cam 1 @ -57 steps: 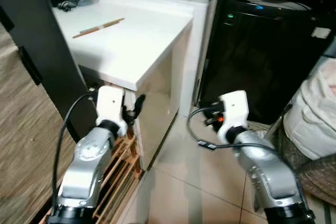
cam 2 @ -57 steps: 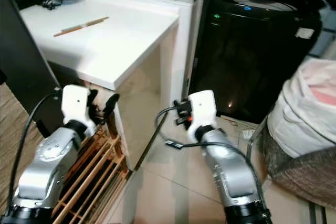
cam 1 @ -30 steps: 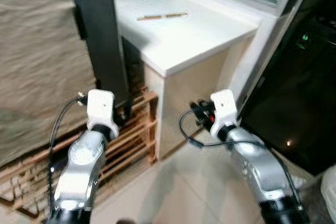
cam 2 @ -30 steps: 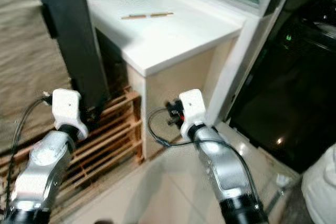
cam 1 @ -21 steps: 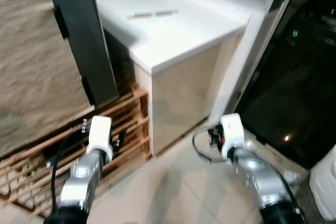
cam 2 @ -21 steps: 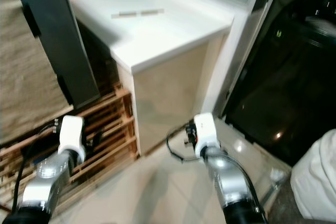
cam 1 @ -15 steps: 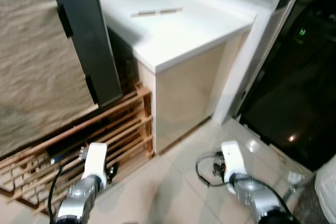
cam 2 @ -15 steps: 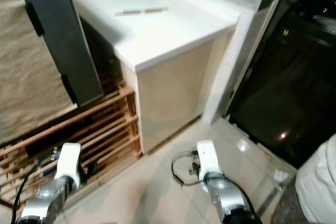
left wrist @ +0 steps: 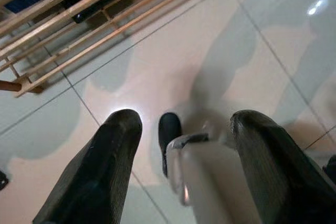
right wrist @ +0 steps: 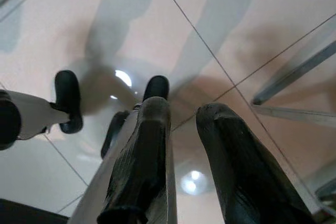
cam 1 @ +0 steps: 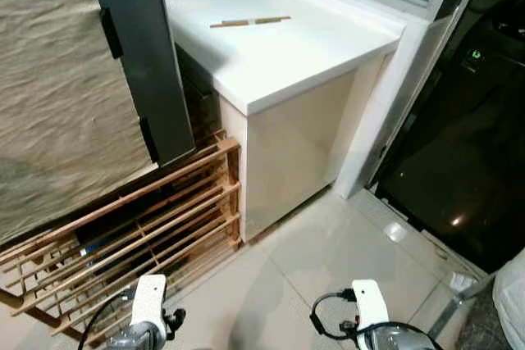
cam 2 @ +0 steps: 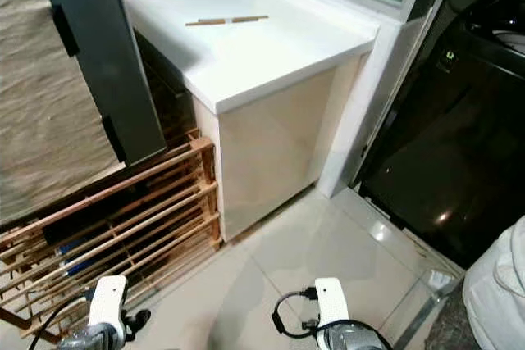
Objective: Clothes washing
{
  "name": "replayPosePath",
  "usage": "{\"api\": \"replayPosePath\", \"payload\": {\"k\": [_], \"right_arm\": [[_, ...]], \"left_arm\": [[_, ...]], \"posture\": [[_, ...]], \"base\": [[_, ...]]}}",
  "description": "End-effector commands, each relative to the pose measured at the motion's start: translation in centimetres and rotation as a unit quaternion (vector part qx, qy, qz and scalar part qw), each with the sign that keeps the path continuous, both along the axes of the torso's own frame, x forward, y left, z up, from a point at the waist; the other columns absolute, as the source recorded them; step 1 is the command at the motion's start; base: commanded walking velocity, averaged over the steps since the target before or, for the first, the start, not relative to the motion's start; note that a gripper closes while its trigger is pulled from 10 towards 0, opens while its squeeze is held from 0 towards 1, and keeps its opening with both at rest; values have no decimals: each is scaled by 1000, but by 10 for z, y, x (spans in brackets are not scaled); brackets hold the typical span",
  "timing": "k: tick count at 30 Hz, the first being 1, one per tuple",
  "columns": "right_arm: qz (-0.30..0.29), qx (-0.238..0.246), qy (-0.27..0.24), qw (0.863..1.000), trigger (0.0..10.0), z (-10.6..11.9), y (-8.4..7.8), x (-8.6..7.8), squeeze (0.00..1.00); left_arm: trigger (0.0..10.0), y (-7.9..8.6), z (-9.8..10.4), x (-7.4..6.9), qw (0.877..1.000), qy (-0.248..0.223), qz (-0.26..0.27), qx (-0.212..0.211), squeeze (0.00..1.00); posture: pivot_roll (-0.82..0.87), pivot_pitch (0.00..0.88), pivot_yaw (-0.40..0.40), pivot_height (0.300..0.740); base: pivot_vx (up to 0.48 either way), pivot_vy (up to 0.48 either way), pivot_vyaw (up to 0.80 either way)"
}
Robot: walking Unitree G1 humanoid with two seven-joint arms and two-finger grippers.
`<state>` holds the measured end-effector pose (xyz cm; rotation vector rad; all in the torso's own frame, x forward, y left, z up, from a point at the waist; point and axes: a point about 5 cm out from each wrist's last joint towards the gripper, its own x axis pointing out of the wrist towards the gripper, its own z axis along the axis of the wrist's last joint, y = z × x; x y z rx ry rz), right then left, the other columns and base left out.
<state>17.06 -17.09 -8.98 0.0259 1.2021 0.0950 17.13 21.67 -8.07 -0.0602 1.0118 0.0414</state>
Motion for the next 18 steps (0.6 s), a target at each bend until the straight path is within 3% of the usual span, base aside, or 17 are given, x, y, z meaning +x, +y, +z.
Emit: {"api": "replayPosePath", "payload": {"k": [1,18], "right_arm": [[0,5,-3,1000,10000,0,-3,2,0],[11,13,2,1000,10000,-2,2,-1,0]], "left_arm": [[10000,-1,4,9,1000,-19,4,4,0],[10000,-7,2,11,1000,-20,-11,-6,0]], "posture": [[34,0,-43,740],[43,0,-50,740]], "base": [[0,0,0],[0,0,0]]}}
